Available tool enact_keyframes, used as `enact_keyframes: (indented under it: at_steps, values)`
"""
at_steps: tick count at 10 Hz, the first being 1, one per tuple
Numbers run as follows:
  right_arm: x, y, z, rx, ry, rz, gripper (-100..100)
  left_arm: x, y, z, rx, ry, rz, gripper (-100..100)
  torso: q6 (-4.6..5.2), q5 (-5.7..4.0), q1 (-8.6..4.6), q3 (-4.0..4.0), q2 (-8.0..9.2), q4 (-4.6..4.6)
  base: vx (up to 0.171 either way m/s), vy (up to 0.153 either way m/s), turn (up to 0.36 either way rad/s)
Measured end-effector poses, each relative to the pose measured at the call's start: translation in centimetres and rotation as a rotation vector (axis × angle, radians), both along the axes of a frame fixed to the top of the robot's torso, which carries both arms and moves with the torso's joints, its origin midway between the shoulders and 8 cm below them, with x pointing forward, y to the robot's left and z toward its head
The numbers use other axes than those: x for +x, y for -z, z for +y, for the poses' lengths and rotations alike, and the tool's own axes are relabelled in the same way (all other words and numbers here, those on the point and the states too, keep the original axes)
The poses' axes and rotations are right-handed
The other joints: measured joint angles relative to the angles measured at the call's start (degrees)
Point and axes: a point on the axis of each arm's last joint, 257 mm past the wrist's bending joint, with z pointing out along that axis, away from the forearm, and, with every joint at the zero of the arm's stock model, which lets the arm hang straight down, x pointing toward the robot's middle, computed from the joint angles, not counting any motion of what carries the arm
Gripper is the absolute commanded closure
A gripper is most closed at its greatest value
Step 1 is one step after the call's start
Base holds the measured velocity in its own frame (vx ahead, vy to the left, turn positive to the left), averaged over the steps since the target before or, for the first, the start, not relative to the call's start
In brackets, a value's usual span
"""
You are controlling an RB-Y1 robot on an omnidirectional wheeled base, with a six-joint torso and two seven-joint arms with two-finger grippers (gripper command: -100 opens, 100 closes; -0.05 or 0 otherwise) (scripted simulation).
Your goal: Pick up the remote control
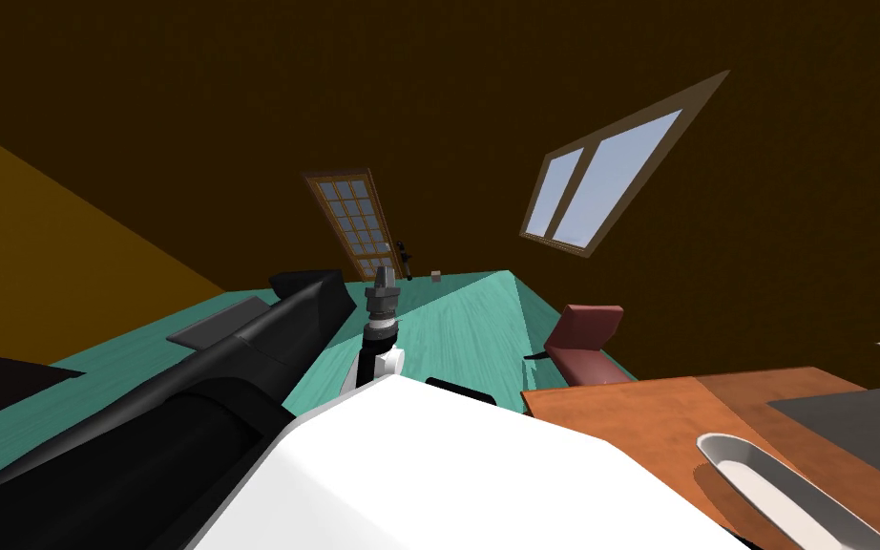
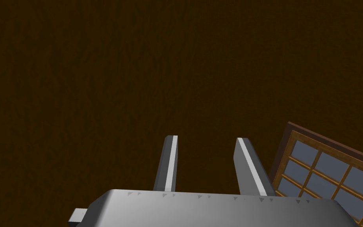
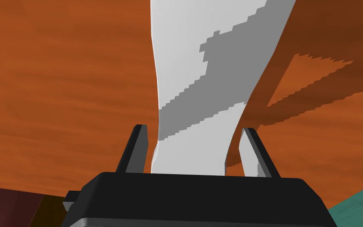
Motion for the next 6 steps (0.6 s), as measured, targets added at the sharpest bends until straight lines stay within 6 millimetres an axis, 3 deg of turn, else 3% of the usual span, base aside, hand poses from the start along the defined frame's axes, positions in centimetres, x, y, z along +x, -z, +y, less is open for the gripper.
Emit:
enact_keyframes:
  at_steps: [2, 6]
  values:
    - [-0.4, 0.2, -0.2, 0.005, 0.003, 0.004, 100, 0.0, 0.0, 0.0, 0.0, 0.0, 0.0, 0, 0.06, -0.11, -0.16, 0.04, 0.1, -0.02, 0.009, 0.015, 0.05]
    - [-3.2, 0.4, -1.3, 0.02, 0.026, 0.049, 100, 0.0, 0.0, 0.0, 0.0, 0.0, 0.0, 0, 0.18, -0.34, -0.23, 0.01, 0.16, -0.15, 0.013, 0.036, 0.046]
